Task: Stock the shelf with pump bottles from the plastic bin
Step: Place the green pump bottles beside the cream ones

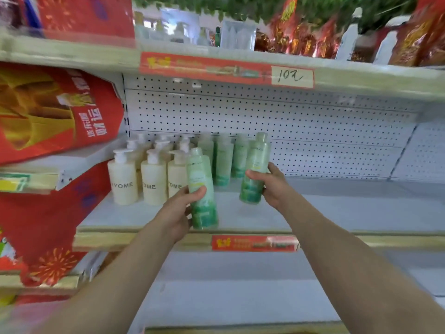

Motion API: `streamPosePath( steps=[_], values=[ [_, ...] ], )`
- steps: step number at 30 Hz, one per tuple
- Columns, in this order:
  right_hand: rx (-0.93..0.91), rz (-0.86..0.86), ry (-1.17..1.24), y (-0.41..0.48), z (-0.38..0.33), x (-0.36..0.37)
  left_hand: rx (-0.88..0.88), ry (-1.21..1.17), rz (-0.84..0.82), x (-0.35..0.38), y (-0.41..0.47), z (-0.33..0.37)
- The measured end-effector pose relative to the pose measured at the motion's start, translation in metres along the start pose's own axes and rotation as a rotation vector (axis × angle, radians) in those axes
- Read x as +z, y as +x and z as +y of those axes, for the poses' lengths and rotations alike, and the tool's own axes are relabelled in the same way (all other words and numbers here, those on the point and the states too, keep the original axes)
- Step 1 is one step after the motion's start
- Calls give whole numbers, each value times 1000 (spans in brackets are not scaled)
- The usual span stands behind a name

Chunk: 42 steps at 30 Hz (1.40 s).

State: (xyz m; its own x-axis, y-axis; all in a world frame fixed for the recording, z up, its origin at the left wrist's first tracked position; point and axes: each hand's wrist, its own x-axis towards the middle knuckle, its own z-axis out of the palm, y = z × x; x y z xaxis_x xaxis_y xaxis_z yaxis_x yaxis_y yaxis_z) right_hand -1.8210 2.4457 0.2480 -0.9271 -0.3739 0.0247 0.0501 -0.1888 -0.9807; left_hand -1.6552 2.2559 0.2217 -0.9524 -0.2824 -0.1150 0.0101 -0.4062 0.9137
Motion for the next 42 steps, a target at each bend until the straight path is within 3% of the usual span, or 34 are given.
streamPosePath(
  steps=[8,20,32,38,41,42],
  values=[
    [-29,58,-248,93,19,-30,18,-24,54,30,76,-8],
    [-78,-2,-537,167,47,-38,49,-34,135,43,124,-18],
    [-127,31,-620,185,50,-27,53,-55,136,52,141,-23],
    [-18,99,-655,181,49,-25,57,-25,123,55,137,-18],
    [-186,242,-568,168,27,-16,72,6,93,57,135,-14],
    [-219,218,-487,160,17,-11,79,21,76,59,134,-12]
  ],
)
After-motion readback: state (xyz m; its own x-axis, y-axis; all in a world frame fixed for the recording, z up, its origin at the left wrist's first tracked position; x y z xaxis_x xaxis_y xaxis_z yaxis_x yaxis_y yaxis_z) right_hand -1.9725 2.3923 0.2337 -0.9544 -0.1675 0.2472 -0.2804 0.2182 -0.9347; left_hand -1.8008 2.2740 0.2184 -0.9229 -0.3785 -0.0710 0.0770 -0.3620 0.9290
